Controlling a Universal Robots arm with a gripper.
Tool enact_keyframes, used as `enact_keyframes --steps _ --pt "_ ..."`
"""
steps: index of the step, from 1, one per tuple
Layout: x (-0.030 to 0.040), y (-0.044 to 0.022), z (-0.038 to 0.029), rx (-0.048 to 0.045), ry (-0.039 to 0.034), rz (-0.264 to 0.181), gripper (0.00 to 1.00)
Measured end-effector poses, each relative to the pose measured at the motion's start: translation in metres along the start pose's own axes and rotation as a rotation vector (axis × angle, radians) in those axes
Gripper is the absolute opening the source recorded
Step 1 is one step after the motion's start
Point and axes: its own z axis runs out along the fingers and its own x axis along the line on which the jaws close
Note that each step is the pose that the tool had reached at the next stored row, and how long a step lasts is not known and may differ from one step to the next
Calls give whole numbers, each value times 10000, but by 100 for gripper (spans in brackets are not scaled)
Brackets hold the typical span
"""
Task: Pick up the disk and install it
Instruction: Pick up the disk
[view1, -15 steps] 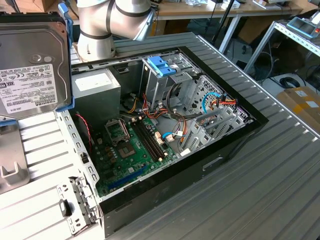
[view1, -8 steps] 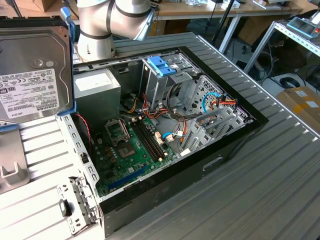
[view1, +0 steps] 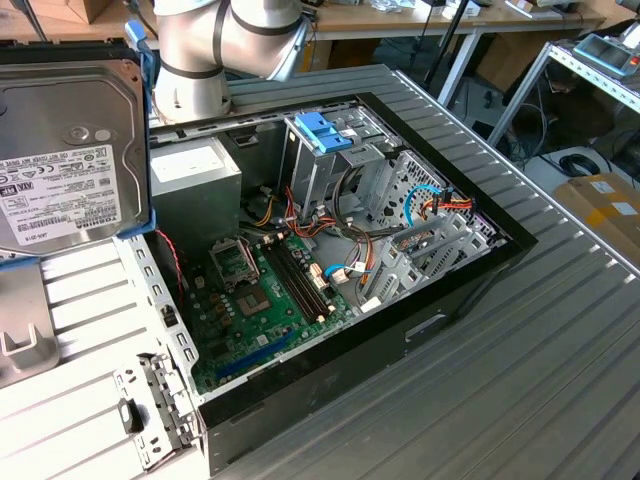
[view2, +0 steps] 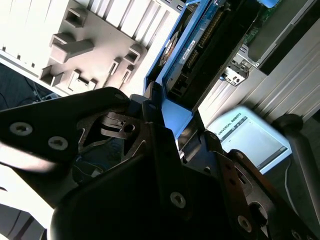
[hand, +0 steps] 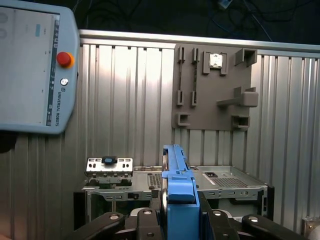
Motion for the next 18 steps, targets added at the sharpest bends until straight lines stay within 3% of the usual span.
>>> enact_keyframes --steps 18 --pt "150 4 -14 0 0 0 37"
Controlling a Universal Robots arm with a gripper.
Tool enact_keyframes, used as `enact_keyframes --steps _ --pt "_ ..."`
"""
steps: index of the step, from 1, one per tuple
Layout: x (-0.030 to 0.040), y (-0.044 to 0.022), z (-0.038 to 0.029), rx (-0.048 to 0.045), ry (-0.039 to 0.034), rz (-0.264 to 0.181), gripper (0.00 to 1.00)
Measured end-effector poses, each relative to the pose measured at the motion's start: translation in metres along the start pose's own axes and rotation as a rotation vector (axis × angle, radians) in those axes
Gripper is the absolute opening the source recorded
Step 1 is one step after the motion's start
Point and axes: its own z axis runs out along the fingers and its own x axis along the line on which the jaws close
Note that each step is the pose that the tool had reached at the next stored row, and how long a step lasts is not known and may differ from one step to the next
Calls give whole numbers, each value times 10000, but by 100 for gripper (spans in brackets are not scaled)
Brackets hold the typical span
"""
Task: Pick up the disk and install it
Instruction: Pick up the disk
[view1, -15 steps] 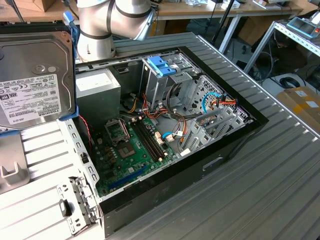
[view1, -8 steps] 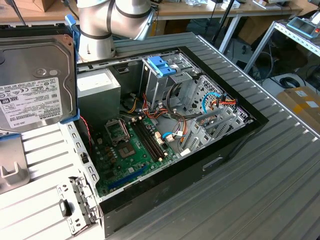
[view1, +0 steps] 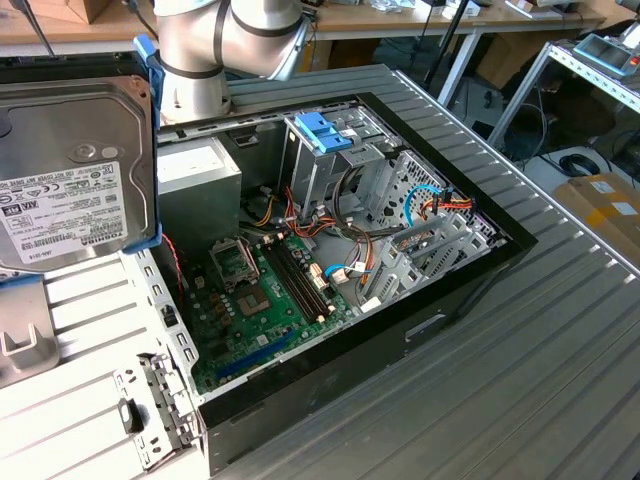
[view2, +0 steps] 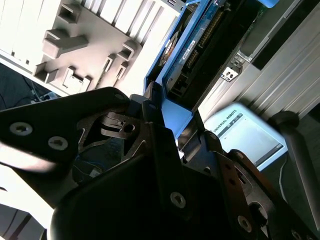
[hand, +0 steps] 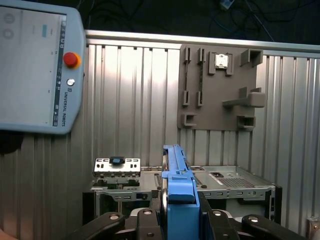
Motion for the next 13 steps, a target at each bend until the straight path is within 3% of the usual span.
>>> enact_keyframes --steps 13 --pt "116 2 -12 -1 1 0 37"
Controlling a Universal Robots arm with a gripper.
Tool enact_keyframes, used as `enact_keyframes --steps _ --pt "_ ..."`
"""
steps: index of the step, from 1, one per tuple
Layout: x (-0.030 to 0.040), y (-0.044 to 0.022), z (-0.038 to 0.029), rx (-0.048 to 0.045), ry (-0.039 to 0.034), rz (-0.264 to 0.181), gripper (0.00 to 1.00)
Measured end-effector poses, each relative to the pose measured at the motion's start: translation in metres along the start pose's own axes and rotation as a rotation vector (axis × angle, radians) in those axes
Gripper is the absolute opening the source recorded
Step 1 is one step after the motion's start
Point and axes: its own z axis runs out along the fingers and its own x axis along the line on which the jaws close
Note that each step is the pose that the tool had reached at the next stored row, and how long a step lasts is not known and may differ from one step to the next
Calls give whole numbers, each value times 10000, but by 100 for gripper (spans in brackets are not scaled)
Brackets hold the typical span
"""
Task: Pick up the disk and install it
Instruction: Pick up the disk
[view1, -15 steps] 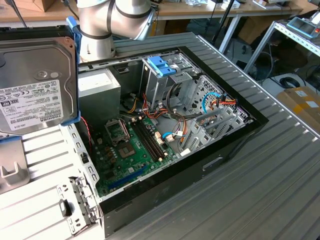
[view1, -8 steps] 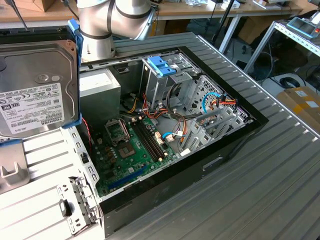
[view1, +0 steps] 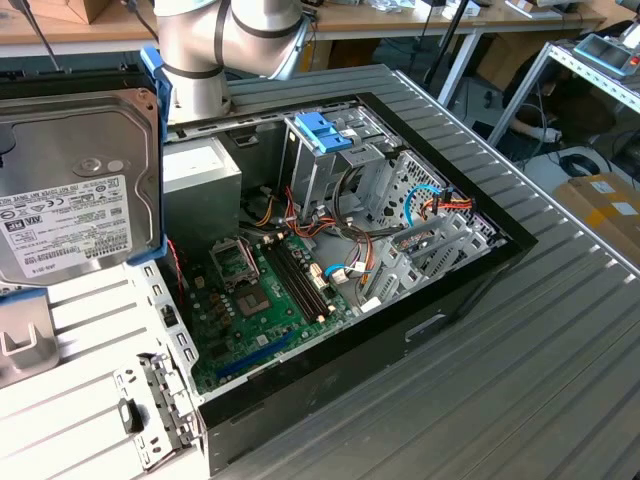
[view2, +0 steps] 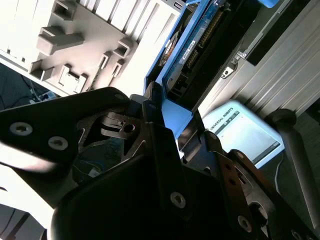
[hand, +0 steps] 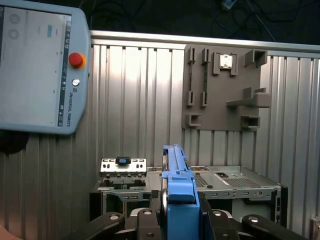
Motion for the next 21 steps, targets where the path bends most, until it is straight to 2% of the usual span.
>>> enact_keyframes --steps 14,15,16,17,18,21 --pt "125 3 -12 1 0 0 37" --pt "144 3 -13 1 -1 0 37" --pt "242 6 -24 0 0 0 37" --pt "315 -52 -29 2 -29 0 37" --pt "317 -148 -27 -1 -28 0 37" --pt "319 -196 -25 0 -29 1 37"
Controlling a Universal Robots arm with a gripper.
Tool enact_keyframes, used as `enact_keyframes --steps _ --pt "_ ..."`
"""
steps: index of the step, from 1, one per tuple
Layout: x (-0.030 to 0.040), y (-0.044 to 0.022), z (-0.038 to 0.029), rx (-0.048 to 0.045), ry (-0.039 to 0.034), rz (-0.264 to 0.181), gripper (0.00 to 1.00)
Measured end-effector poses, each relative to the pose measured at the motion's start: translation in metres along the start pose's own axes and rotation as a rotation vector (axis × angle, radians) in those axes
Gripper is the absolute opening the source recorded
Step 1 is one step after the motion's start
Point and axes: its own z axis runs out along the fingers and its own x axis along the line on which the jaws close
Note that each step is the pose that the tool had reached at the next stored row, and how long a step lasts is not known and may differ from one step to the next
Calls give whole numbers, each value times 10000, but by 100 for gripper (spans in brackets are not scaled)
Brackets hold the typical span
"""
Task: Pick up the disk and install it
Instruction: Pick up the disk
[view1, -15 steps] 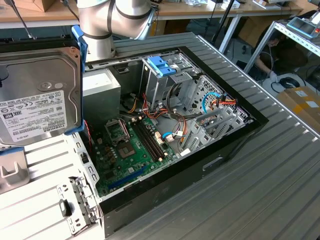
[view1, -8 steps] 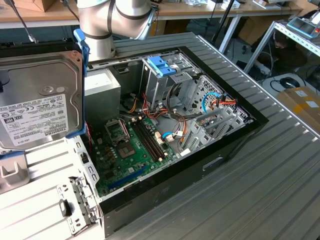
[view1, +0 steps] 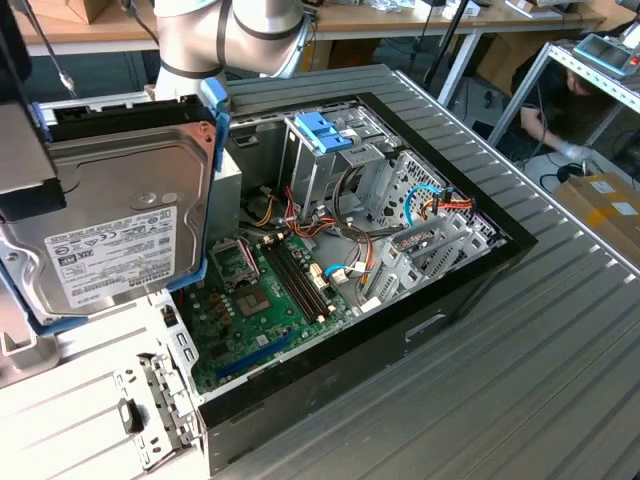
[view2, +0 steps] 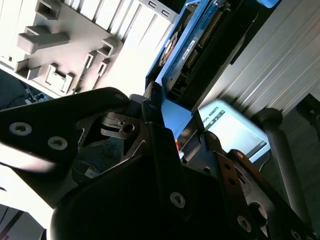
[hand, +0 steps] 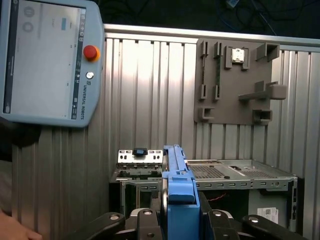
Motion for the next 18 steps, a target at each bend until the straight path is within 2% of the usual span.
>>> enact_keyframes --steps 6,18 --pt "3 -93 4 -1 0 0 37" --pt "6 -209 10 -1 0 0 37"
